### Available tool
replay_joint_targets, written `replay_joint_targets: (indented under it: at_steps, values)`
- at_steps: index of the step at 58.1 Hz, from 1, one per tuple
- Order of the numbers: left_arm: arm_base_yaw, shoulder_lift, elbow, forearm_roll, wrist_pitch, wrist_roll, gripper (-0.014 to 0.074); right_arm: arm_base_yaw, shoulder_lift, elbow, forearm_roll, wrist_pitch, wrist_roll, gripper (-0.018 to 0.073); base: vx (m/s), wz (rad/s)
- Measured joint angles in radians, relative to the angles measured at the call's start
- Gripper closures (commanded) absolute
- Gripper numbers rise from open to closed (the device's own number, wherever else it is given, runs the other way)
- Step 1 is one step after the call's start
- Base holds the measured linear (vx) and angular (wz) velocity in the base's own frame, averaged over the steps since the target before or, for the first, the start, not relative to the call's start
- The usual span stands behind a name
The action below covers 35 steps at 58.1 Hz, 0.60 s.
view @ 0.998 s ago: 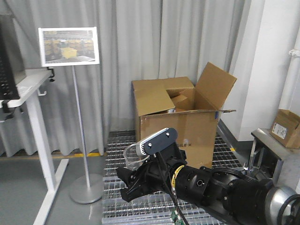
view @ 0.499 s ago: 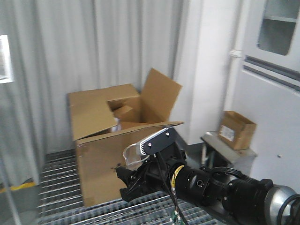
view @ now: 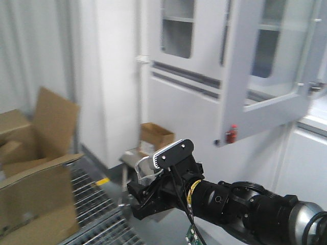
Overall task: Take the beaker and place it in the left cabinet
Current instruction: 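Drive the base to the white cabinet holding the beaker in the right gripper, then extend the right gripper with the beaker over the blue tray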
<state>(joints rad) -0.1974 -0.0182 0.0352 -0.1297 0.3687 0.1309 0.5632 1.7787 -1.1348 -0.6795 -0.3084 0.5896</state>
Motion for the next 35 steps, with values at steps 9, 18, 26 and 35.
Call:
replay_joint_targets:
  at_steps: [9, 18, 26, 35]
  values:
    - [0.0, 0.0, 0.0, 0.0, 0.0, 0.0, 0.0603, 0.0, 0.0, 0.0, 0.001, 0.001, 0.0, 0.0333, 0.22, -0.72]
    - [0.0, 0.0, 0.0, 0.0, 0.0, 0.0, 0.0603, 0.0, 0.0, 0.001, 0.001, 0.001, 0.0, 0.0333, 0.21, -0.69]
    - [0.0, 0.0, 0.0, 0.0, 0.0, 0.0, 0.0603, 0.0, 0.0, 0.001, 0.001, 0.0, 0.0, 0.0333, 0.21, -0.69]
    - [0.0, 0.0, 0.0, 0.0, 0.0, 0.0, 0.0603, 0.0, 0.0, 0.001, 0.001, 0.0, 0.0, 0.0333, 0.21, -0.71]
